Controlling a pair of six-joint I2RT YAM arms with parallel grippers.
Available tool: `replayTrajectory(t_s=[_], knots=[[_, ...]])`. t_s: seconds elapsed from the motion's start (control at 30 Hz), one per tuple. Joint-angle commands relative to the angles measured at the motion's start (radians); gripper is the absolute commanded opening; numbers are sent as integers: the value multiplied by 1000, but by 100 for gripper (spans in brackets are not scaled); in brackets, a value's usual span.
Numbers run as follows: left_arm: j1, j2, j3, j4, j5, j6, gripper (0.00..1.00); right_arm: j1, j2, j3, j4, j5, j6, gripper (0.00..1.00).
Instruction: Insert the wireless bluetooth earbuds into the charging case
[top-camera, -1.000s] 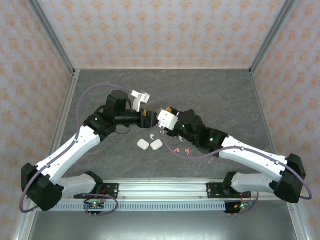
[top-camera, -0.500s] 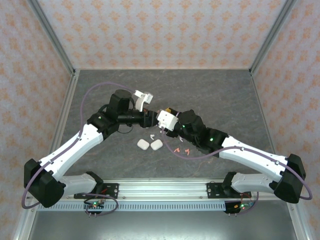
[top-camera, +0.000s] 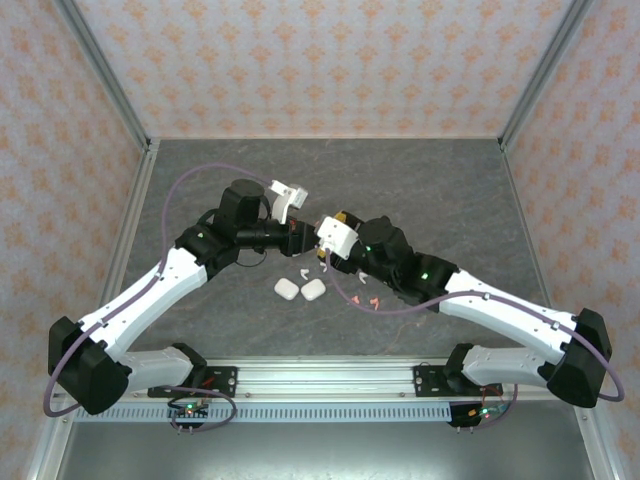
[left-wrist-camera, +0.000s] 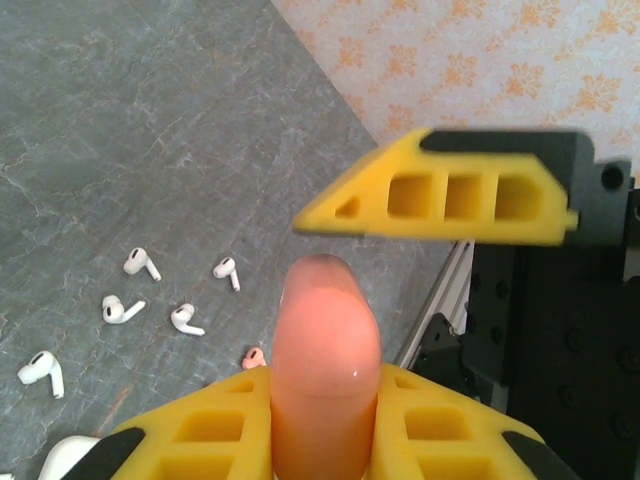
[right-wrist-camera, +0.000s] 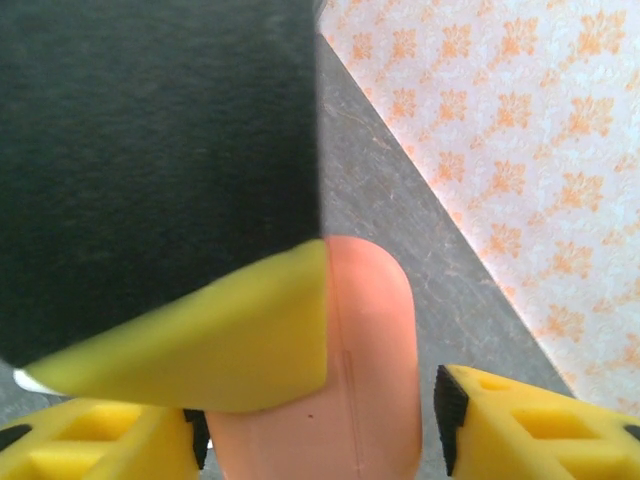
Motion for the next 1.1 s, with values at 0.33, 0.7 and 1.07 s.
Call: replayTrajectory(t_s=[0.33, 0.7, 1.07], knots=[[-11, -164, -171, 342, -219, 163, 0, -129, -166, -6, -88, -328, 192, 96], [-37, -210, -268, 551, -97, 405, 0, -304, -209, -57, 115, -648, 407, 96], [-70, -219, -257, 515, -93, 472, 0, -309, -139, -27, 165, -622, 422, 81]])
